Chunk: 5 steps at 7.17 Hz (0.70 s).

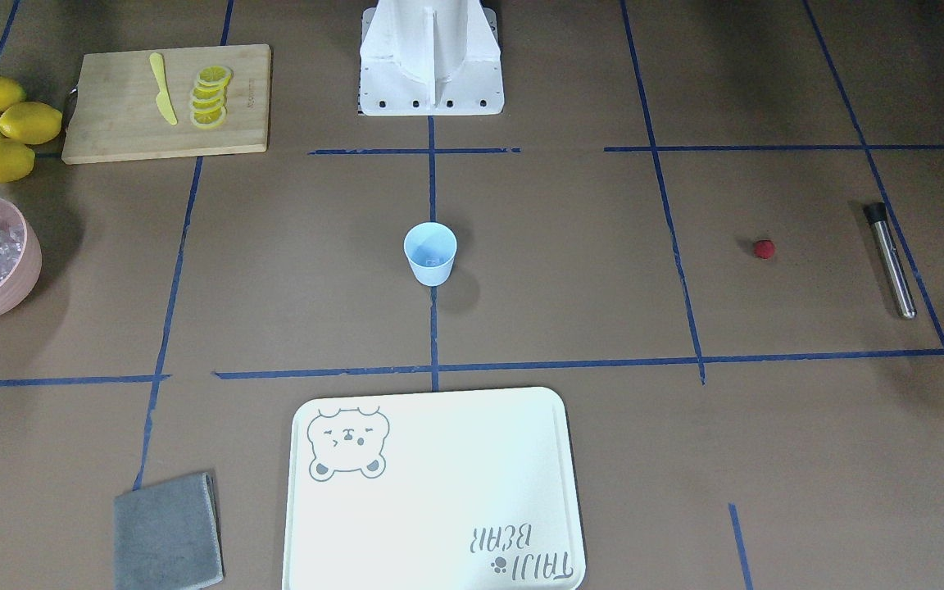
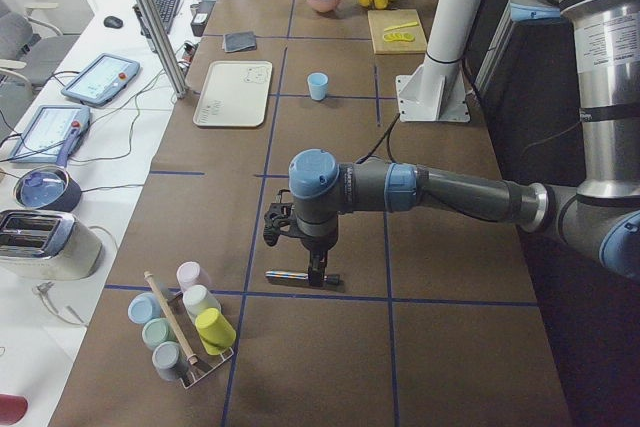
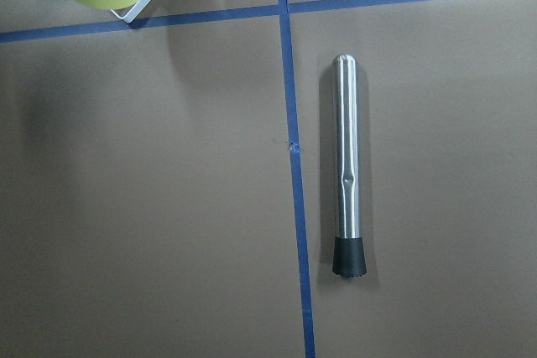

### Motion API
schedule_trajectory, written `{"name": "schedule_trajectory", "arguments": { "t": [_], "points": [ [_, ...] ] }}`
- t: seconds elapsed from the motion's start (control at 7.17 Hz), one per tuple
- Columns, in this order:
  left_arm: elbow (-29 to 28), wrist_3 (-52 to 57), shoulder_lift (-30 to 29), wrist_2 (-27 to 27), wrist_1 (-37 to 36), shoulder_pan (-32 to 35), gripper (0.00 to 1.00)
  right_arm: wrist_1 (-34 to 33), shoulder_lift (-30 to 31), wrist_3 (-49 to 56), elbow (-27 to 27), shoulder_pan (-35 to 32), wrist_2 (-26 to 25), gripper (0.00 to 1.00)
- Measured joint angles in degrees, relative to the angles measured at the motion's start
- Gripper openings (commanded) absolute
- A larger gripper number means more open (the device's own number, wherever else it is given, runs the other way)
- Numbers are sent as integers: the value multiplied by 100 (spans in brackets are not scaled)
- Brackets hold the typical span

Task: Mash ice and strawberries in cup
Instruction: 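Lower the right gripper into the bowl and grasp another ice cube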

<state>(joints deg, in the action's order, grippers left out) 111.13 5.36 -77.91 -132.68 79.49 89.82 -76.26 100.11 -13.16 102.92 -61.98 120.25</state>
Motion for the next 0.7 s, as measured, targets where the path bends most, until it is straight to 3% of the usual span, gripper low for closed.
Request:
{"name": "schedule_trajectory", "arguments": {
  "t": [0.28, 0.7],
  "points": [
    [88, 0, 78, -3, -3, 1, 100, 9, 26, -6, 278, -39, 38, 0],
    [160, 0, 139, -3, -3, 1, 100, -603, 55, -448, 1354, -105, 166, 0]
  ]
}}
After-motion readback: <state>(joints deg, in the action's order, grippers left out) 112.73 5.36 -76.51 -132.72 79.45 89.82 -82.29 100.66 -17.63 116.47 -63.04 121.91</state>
